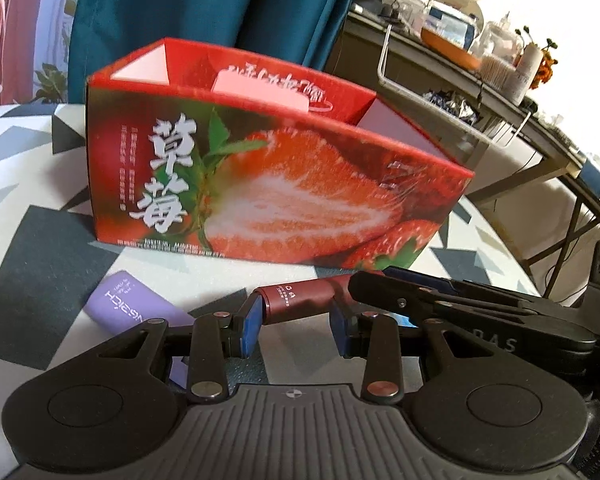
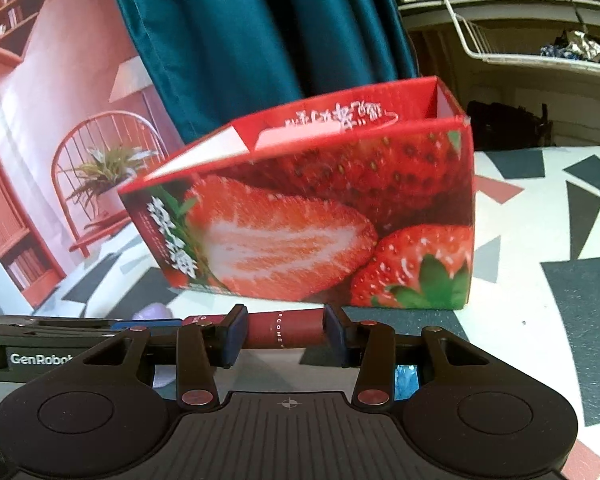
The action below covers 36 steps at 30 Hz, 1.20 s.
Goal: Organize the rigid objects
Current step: 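Close both grippers on the dark red lipstick tube, then carry the lipstick tube with both grippers into the red box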
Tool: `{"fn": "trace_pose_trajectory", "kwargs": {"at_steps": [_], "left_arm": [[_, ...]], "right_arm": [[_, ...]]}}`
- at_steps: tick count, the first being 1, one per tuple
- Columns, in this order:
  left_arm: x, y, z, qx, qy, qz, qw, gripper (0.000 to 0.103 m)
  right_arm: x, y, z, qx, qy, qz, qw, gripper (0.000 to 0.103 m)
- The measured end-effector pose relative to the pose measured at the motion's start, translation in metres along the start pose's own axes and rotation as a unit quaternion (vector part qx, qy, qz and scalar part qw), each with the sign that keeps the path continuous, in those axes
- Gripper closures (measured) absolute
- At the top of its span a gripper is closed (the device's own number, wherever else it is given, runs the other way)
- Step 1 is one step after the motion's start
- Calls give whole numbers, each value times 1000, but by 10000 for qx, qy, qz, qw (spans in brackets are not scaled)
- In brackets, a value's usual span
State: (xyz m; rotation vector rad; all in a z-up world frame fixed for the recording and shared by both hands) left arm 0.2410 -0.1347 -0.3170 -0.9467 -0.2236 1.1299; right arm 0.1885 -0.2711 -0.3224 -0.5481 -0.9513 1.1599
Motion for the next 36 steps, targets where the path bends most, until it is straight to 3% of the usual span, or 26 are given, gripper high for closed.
{"fn": "trace_pose_trajectory", "kwargs": {"at_steps": [13,25,36], "left_arm": [[-20,-57,36,-602,486,-95,9970,63],[-17,-93,32,-712,221,-239,9969,63],[-6,-120,17,-799,62,-290,9964,63]], "right_arm": [[17,-61,40,-691,38,125,9975,63],[31,-97,33,-833,19,272,9962,63],[31,-127,-2,-733,97,525,9959,63]]}}
Point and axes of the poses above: each gripper's, at about its wrist camera, not at the fingertips, and z roughly against the way its jaws point, x to its left, y to its underside, the point moved 9 cm from there along -z, roughly the way its jaws point, and after that the axes turned 1 degree about -x, right-handed, at the moved point
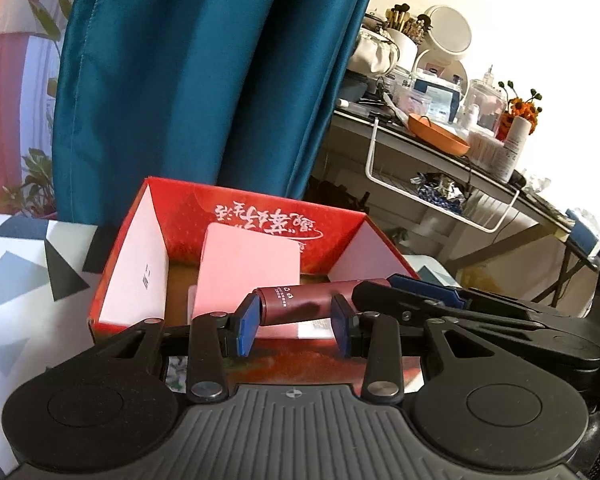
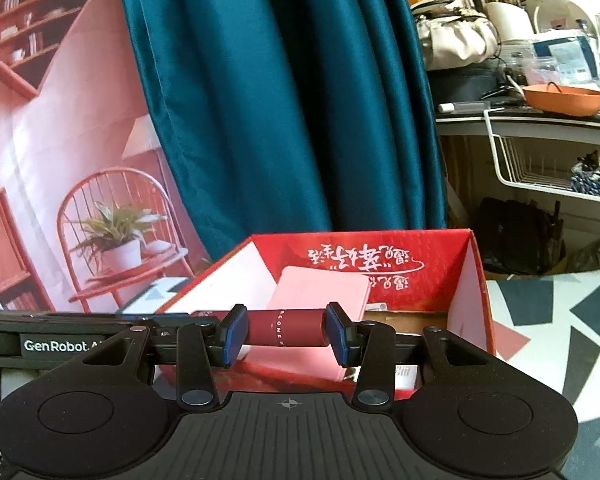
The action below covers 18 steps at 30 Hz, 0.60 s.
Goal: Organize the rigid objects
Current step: 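Carry the lipstick tube with both grippers into the red box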
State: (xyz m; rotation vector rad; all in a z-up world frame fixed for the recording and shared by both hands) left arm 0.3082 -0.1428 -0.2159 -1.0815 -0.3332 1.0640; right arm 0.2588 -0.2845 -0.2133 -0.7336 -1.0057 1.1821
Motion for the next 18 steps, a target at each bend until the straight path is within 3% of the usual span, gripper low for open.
{"fn": "trace_pose_trajectory", "kwargs": {"at_steps": [7,18], "left_arm": [[5,-3,-26,166,-62,-102,9998,63],[6,7,-51,466,-28,-129,9988,63]], "right_arm": [[-19,8,-33,291,132,-217,9993,63],[-43,24,-47,435,215,-588,9971,63]]}}
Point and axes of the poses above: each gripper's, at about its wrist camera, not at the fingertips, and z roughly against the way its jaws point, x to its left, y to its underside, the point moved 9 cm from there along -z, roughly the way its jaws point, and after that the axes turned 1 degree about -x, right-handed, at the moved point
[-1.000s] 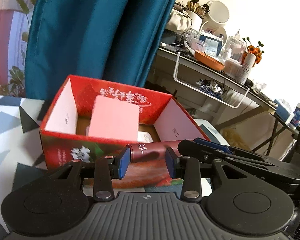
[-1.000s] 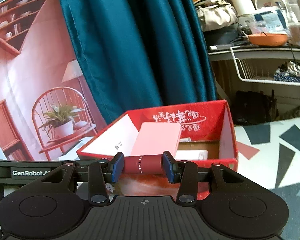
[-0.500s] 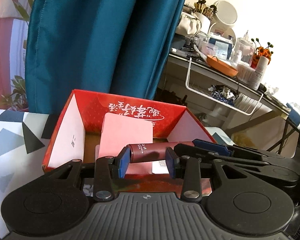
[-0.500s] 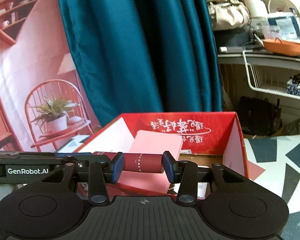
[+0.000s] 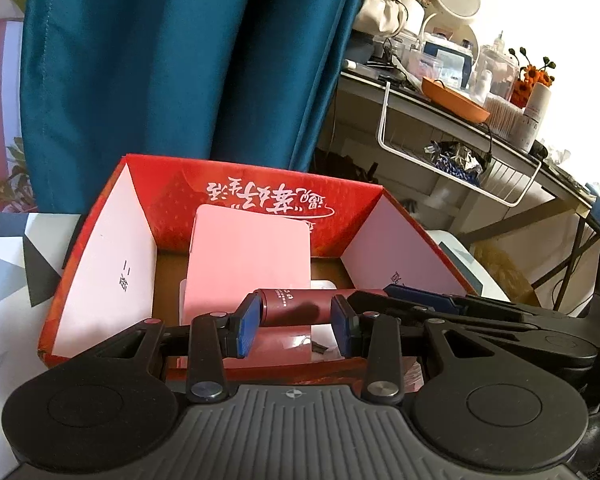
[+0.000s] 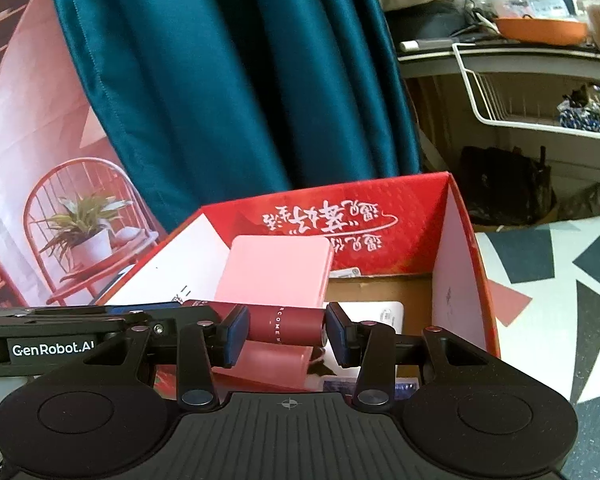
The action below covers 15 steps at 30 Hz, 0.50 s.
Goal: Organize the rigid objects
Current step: 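Carry the lipstick tube with both grippers into the red box, then open both grippers to drop the lipstick tube in the box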
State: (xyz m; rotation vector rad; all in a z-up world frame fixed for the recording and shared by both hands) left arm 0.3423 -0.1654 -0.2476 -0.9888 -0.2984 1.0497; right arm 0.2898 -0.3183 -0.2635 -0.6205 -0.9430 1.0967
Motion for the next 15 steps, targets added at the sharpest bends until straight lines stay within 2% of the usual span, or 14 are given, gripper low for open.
{"fn": "trace_pose_trajectory", "kwargs": {"at_steps": [15], "left_arm": [[-6,2,1,53,-3,-88,9999,63]], "right_arm": [[-2,2,10,-79,44,147,9999,64]]}}
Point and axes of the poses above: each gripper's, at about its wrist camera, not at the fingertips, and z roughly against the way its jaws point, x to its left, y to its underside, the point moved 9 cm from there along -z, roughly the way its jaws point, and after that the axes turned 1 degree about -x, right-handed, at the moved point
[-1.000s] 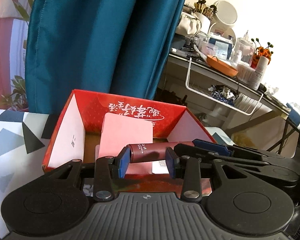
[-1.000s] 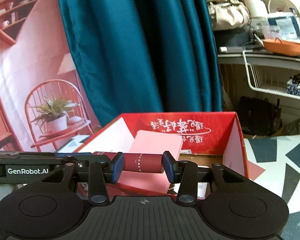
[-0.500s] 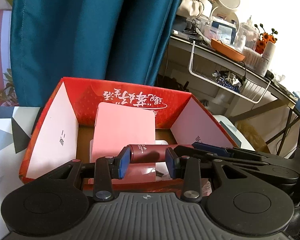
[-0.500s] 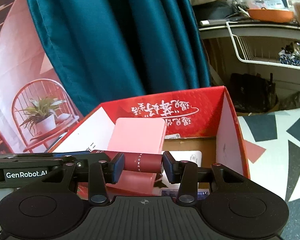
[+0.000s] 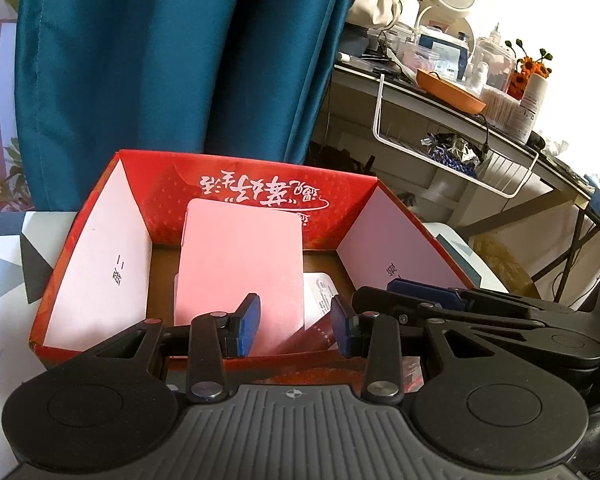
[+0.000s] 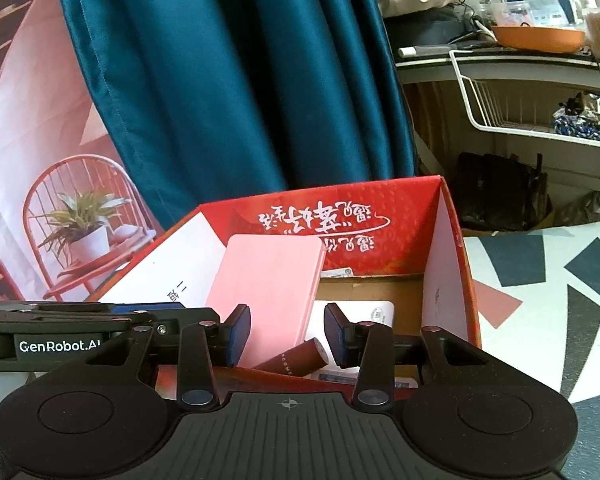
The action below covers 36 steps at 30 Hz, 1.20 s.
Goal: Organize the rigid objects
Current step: 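Open both grippers to drop the lipstick tube in the box, then move both grippers back to the lavender cylindrical case on the table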
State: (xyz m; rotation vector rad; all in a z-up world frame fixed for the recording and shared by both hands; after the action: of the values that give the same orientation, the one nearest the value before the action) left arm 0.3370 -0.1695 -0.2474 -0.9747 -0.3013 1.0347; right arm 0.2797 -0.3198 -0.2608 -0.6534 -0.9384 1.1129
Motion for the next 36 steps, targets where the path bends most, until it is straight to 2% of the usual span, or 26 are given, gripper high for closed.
{"fn": "trace_pose_trajectory", "kwargs": {"at_steps": [4,6,12,14,16,18,27,36], "left_arm": [[-1,0,6,-45,-56,-83,9999,60],[-1,0,10,-70,-132,-109,9998,58],[1,0,25,-177,-272,-118,9994,27],[2,-1,31,-246,-342,-124,9990,8],[2,-3,40,-372,-399,-104,9985,2],[1,-4,47,-431,-396,-123,9982,0],[3,2,69,-453,-557,-129,9973,0],[19,31,88,-262,-660,-8,9975,0]], "right_arm": [[1,0,7,-86,63,2,9999,60],[0,-1,12,-178,183,56,9997,51],[-7,-4,27,-410,454,40,9981,24],[-8,-5,32,-470,521,31,9975,16],[-9,-6,38,-528,554,7,9971,7],[-10,-7,44,-582,568,-76,9967,0],[-2,-1,67,-677,590,-105,9959,0],[10,30,83,-609,590,-208,9962,0]]}}
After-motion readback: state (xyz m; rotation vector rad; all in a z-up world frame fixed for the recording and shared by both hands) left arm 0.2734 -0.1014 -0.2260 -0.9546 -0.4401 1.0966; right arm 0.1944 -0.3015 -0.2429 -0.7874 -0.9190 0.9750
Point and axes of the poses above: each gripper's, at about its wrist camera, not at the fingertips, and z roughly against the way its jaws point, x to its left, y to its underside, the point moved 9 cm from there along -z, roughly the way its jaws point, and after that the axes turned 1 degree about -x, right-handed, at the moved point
